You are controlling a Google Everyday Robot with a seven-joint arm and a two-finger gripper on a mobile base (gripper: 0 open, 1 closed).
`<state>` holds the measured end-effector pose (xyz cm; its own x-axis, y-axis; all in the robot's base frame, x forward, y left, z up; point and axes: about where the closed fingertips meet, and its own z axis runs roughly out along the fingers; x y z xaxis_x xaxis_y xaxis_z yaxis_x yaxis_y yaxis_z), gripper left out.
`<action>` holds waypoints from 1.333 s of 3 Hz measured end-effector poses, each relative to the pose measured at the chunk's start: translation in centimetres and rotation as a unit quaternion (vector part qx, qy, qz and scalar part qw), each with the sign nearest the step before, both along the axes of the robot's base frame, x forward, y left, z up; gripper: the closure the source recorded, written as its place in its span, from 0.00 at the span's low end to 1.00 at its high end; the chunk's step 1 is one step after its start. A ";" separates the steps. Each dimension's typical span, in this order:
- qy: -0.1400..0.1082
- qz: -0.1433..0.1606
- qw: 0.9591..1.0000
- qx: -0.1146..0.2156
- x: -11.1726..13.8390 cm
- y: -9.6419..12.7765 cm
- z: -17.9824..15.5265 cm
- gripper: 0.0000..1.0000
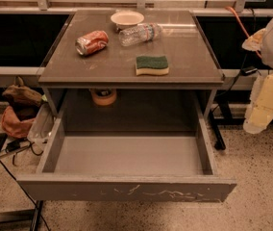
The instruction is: Place sponge into top drawer
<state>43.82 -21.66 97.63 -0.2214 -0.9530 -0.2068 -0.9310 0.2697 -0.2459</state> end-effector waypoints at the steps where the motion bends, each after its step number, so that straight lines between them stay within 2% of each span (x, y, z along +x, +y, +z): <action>1: 0.000 0.000 1.000 0.000 0.0 0.0 0.0 0.00; 2: -0.014 0.001 1.000 0.016 1.4 0.2 -0.9 0.00; 3: -0.044 0.028 0.997 0.051 6.1 0.7 -2.8 0.00; 4: -0.060 0.070 0.992 0.083 11.9 2.1 -5.1 0.00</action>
Offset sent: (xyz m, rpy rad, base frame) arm 0.0395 0.0034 -0.0304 0.0881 -0.0551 0.0062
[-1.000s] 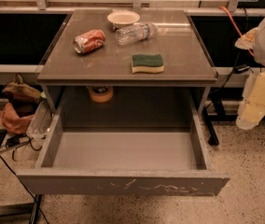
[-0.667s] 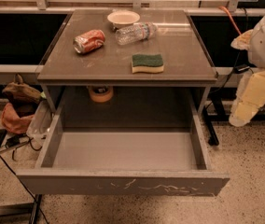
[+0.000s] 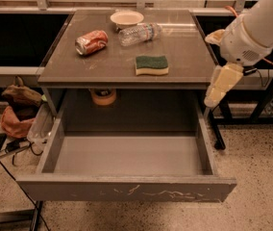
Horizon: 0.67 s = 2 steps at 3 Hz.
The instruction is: Place sponge into top drawer
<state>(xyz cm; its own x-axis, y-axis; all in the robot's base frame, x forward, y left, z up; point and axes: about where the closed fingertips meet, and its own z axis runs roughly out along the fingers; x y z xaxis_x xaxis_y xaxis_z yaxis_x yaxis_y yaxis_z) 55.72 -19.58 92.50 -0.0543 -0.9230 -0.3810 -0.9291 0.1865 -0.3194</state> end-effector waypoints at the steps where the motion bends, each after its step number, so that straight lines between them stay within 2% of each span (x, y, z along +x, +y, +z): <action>1: -0.001 0.013 1.000 0.011 2.3 0.2 -1.3 0.00; 2: -0.001 0.013 1.000 0.012 2.2 0.2 -1.4 0.00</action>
Offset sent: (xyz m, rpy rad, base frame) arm 0.0235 0.0028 -0.0119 0.0235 -0.0073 0.0308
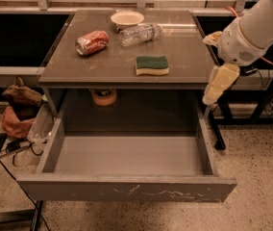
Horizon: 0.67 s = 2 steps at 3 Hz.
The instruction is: Place sponge into top drawer
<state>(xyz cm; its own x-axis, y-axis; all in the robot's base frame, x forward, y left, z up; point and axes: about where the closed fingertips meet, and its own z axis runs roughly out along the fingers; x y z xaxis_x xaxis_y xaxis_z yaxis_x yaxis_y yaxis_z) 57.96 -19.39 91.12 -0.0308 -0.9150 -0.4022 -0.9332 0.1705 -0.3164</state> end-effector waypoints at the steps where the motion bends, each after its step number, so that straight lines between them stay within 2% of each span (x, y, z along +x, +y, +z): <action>1: -0.009 0.014 1.000 0.005 2.0 0.8 -0.9 0.00; 2: -0.030 0.042 0.999 0.018 6.0 2.6 -1.2 0.00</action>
Offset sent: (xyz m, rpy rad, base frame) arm 0.1176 0.0450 0.0004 0.0797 -0.1438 0.1450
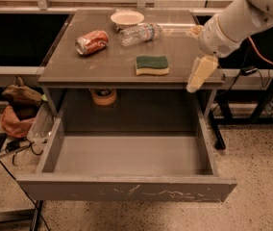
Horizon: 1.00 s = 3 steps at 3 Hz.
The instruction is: Place sponge into top drawer
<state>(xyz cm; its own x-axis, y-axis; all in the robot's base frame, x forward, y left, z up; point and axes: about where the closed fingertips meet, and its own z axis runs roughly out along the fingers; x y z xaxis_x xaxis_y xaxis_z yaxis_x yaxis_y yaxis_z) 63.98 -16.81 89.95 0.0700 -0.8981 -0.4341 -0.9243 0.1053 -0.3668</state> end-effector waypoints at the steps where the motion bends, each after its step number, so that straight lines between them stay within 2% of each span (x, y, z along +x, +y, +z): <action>1: -0.024 0.028 0.999 0.011 3.9 2.0 0.0 0.00; 2: -0.026 0.051 0.998 0.006 6.9 3.5 -0.5 0.00; 3: -0.016 0.076 0.997 0.007 8.8 5.0 -1.7 0.00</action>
Offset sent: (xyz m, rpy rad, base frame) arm 0.1063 0.0471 -0.0016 -0.0052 -0.0573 0.1569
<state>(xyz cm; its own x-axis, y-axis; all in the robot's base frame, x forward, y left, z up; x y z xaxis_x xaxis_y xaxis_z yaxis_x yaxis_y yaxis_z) 72.75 -11.84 88.28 0.2192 -0.8700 -0.4417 -0.9180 -0.0306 -0.3953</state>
